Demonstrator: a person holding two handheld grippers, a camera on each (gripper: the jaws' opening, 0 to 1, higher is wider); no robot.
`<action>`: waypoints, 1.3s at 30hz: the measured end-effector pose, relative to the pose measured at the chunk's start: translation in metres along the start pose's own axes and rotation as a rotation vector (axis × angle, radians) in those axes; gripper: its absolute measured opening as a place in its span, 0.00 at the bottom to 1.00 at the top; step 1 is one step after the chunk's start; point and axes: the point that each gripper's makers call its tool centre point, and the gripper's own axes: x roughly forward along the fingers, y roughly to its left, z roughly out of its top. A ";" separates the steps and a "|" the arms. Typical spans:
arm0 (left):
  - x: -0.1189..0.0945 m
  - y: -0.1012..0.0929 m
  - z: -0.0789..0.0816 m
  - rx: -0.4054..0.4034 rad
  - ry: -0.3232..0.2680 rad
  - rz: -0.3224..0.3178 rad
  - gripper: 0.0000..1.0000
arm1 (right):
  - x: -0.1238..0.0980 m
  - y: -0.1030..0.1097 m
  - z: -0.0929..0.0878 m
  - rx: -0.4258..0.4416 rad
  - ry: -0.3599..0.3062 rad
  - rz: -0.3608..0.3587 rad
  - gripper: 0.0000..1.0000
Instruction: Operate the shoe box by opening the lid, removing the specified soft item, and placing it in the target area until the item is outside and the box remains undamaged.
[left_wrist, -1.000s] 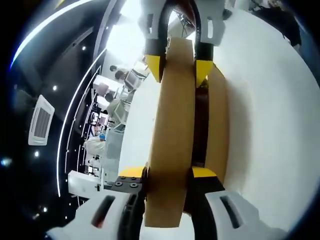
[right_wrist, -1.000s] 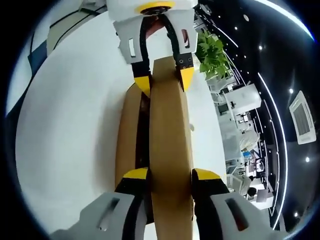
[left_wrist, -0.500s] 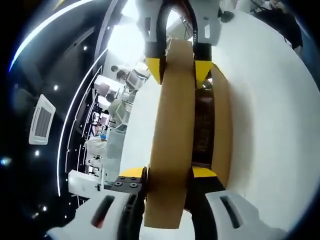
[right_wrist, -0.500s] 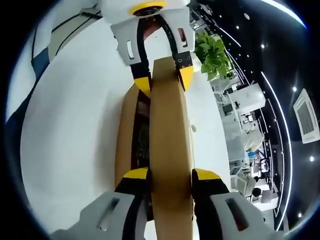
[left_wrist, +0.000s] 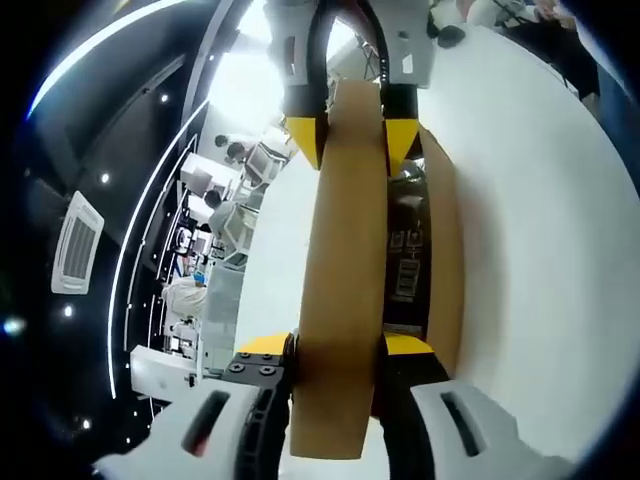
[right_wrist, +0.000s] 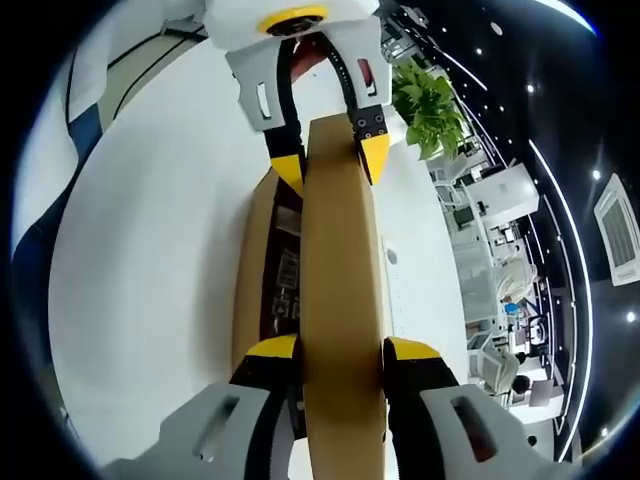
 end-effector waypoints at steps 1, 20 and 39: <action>0.000 0.001 0.000 0.000 0.001 -0.004 0.33 | 0.000 0.000 0.000 0.001 0.000 0.001 0.32; 0.002 0.014 0.003 -0.018 0.019 -0.084 0.33 | -0.001 -0.014 0.000 0.046 0.002 0.060 0.32; 0.002 0.029 0.004 -0.051 0.008 -0.156 0.33 | -0.003 -0.029 0.002 0.093 0.017 0.142 0.32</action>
